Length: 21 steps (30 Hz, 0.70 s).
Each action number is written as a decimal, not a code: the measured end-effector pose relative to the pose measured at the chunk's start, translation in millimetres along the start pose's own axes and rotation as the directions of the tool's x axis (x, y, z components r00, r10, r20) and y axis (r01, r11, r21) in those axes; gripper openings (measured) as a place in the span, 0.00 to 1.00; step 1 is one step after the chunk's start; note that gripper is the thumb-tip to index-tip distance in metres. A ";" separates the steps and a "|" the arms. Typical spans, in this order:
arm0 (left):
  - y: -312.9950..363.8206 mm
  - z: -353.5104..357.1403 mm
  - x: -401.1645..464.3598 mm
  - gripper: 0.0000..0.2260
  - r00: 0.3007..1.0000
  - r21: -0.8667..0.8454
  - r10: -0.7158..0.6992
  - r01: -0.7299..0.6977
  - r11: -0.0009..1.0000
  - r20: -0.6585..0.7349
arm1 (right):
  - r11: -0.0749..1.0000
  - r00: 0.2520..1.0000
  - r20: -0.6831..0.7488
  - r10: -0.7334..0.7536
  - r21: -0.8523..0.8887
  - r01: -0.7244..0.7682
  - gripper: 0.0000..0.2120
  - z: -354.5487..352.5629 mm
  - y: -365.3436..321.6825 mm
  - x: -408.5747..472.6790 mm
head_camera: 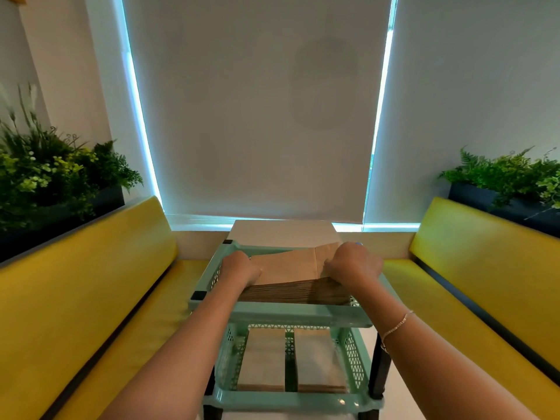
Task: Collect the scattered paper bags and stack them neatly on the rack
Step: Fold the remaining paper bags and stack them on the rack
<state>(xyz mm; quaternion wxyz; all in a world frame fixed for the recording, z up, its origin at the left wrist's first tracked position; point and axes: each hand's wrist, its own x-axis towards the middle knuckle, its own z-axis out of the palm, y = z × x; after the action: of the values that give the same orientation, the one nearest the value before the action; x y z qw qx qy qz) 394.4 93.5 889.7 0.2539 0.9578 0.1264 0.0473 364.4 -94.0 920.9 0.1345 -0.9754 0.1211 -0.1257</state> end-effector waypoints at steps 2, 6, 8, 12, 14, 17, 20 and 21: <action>-0.8 -1.3 -2.1 0.09 1.000 -0.002 0.010 -0.010 1.000 -0.001 | 0.998 0.999 -0.014 -0.036 -0.060 0.035 0.11 0.3 -1.7 -3.0; 0.8 -7.3 -11.3 0.16 0.999 -0.073 0.035 -0.037 0.997 -0.025 | 0.997 0.995 -0.072 -0.070 -0.050 0.067 0.18 -4.2 -2.9 -10.1; 5.9 -14.1 -24.4 0.21 0.988 -0.112 0.104 -0.117 0.987 -0.116 | 0.996 0.986 -0.139 -0.091 -0.008 0.090 0.23 -15.0 -3.5 -23.7; 15.5 -27.6 -80.7 0.14 0.920 -0.317 0.266 -0.353 0.880 -0.288 | 0.960 0.959 -0.196 -0.207 0.151 0.238 0.22 -31.1 5.6 -77.1; 9.0 -24.2 -117.4 0.07 0.916 -0.381 0.337 -0.398 0.835 -0.217 | 0.932 0.956 -0.169 -0.240 0.233 0.276 0.19 -25.1 18.6 -111.8; -21.1 3.3 -162.4 0.04 0.920 -0.448 0.378 -0.297 0.843 0.100 | 0.936 0.980 0.023 -0.196 0.302 0.181 0.15 10.5 49.4 -150.6; -60.5 48.2 -187.1 0.06 0.857 -0.285 0.238 -0.112 0.952 0.457 | 0.981 0.949 0.311 -0.051 0.194 -0.011 0.16 65.3 88.6 -169.7; -73.3 64.5 -191.3 0.07 0.843 -0.190 0.178 -0.092 0.978 0.508 | 0.989 0.920 0.391 -0.003 0.136 -0.054 0.18 84.7 101.0 -174.5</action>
<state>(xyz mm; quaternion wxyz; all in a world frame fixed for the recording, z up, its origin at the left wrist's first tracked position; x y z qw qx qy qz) 204.1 73.5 792.2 0.3497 0.9179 -0.0192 -0.1865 203.5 -121.6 775.2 0.2278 -0.9669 0.0952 0.0644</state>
